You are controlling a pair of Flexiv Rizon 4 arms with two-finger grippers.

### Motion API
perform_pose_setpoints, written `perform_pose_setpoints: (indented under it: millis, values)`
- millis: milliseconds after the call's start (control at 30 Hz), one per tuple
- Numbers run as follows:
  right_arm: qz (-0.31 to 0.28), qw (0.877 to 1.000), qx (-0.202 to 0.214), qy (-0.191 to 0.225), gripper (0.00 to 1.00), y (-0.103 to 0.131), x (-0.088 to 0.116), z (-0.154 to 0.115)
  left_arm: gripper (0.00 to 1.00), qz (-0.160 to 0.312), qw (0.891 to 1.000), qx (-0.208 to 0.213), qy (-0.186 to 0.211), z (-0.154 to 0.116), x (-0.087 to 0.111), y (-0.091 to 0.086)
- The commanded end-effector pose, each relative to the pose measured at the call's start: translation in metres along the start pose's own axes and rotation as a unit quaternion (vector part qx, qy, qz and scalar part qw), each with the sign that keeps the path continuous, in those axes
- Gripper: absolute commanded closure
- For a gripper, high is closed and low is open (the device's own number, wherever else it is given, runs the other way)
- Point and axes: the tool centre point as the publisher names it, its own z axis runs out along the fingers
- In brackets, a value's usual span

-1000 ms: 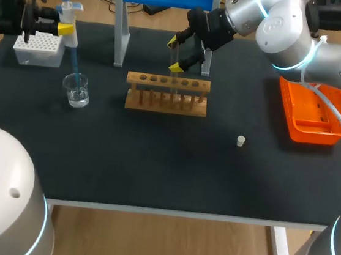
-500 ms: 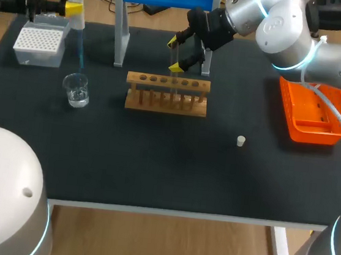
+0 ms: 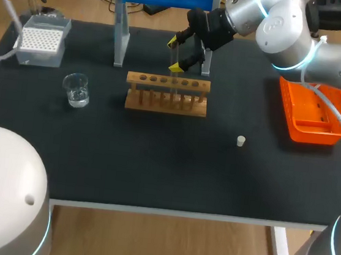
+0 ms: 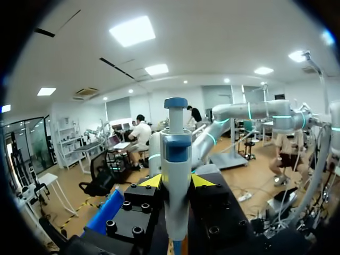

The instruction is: Invert the test tube, pick up the pipette, mount the tip to pipette, aspirate from beaker and dispense into the tube, eject the tip, return the pipette, and cap with the stopper.

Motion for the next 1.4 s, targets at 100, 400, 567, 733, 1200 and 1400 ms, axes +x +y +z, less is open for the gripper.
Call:
perform_pose_setpoints:
  millis: [100, 400, 567, 733, 1200, 1400]
  values:
    - [0.0, 1.0, 0.002, 0.001, 0.0, 0.0, 0.0, -0.002, 1.0, -0.001, 0.999, -0.008, 0.036, 0.05, -0.032, -0.011]
    - [0.0, 1.0, 0.002, 0.001, 0.0, 0.0, 0.0, -0.002, 1.0, -0.006, 0.998, 0.009, 0.059, 0.102, -0.043, -0.021]
    - [0.0, 1.0, 0.002, 0.001, 0.0, 0.0, 0.0, -0.002, 1.0, -0.012, 0.997, 0.015, 0.074, 0.124, -0.045, -0.023]
    - [0.0, 1.0, 0.002, 0.001, 0.0, 0.0, 0.0, -0.002, 1.0, -0.017, 0.997, 0.015, 0.08, 0.135, -0.044, -0.02]
    - [0.0, 1.0, 0.002, 0.001, 0.0, 0.0, 0.0, -0.002, 1.0, -0.021, 0.997, 0.015, 0.074, 0.135, -0.044, -0.018]
    - [0.0, 1.0, 0.002, 0.001, 0.0, 0.0, 0.0, -0.002, 1.0, -0.021, 0.997, 0.015, 0.074, 0.135, -0.044, -0.018]
